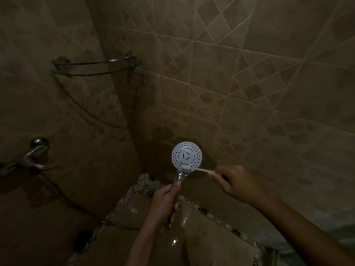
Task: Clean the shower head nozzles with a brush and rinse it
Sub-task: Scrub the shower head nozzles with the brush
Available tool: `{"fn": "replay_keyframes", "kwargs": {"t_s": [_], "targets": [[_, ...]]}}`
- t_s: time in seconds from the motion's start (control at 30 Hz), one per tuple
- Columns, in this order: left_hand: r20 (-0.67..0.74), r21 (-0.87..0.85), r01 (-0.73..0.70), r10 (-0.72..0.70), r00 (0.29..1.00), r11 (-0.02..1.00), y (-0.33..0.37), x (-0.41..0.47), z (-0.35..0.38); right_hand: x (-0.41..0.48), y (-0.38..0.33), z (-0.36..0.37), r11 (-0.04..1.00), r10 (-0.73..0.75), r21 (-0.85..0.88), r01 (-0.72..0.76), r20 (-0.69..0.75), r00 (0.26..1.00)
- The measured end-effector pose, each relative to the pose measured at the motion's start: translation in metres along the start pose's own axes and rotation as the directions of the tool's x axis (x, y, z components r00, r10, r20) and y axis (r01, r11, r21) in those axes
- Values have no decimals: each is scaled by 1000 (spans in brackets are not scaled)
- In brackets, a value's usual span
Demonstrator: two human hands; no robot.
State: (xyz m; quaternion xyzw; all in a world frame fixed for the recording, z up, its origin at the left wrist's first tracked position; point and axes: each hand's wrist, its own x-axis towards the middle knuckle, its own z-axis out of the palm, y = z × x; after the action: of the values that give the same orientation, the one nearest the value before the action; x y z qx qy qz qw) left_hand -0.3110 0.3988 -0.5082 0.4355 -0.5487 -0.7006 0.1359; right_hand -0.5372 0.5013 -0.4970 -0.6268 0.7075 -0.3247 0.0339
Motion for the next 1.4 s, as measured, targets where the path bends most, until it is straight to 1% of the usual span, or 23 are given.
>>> {"fn": "replay_keyframes", "kwargs": {"t_s": [0.03, 0.1, 0.13, 0.17, 0.23, 0.27, 0.3, 0.37, 0.4, 0.47, 0.57, 0.7, 0.77, 0.93, 1.03, 1.17, 1.27, 1.4], "targets": [[3, -11, 10, -10, 1000, 1000, -1, -1, 2, -2, 5, 0, 998, 63, -5, -64, -47, 997], [-3, -20, 23, -23, 1000, 1000, -3, -3, 6, -2, 11, -3, 976, 213, -2, -218, -204, 956], [-9, -25, 25, -25, 1000, 999, -4, -4, 8, -4, 12, -4, 977, 213, 17, -214, -216, 953], [-13, -40, 27, -28, 1000, 999, -5, -4, 10, -6, 9, -3, 985, 174, 25, -173, -179, 968], [-14, -82, 39, -41, 999, 996, -7, -6, 10, -12, 1, 3, 997, 72, 18, -71, -55, 996], [-12, -101, 50, -52, 999, 994, -7, -6, 8, -14, 0, 6, 997, 81, 9, -81, -33, 996], [-11, -118, 62, -64, 998, 991, -7, -5, 6, -13, 5, 9, 992, 127, 6, -127, -66, 990], [-20, -155, 83, -87, 996, 984, -6, -3, 0, -4, 14, 12, 957, 287, 14, -289, -180, 941], [-31, -177, 91, -98, 995, 980, -3, -1, -3, 2, 16, 13, 938, 341, 14, -345, -194, 920], [-60, -208, 96, -111, 992, 973, 2, 2, -15, 15, 10, 17, 927, 372, 9, -375, -154, 916], [-119, -222, 47, -75, 990, 974, 16, 11, -41, 44, -16, 26, 934, 356, 22, -356, -17, 934], [-200, -219, -48, 4, 980, 974, 45, 26, -82, 116, -57, 36, 962, 264, 59, -267, 47, 963], [-222, -243, -94, 39, 974, 965, 63, 34, -105, 161, -80, 38, 977, 208, 41, -210, 56, 977], [-246, -242, -151, 90, 965, 958, 106, 53, -166, 279, -134, 31, 995, 96, -17, -97, -53, 994], [-251, -237, -156, 95, 963, 959, 127, 64, -197, 350, -157, 28, 995, 51, -86, -57, -64, 997], [-266, -224, -170, 107, 958, 960, 146, 80, -234, 432, -175, 30, 987, 98, -123, -104, -49, 994], [-262, -217, -174, 115, 958, 961, 157, 92, -255, 480, -180, 36, 974, 200, -116, -196, 24, 979], [-262, -240, -169, 104, 960, 956, 166, 104, -271, 528, -179, 55, 950, 300, -110, -293, 47, 953]]}}
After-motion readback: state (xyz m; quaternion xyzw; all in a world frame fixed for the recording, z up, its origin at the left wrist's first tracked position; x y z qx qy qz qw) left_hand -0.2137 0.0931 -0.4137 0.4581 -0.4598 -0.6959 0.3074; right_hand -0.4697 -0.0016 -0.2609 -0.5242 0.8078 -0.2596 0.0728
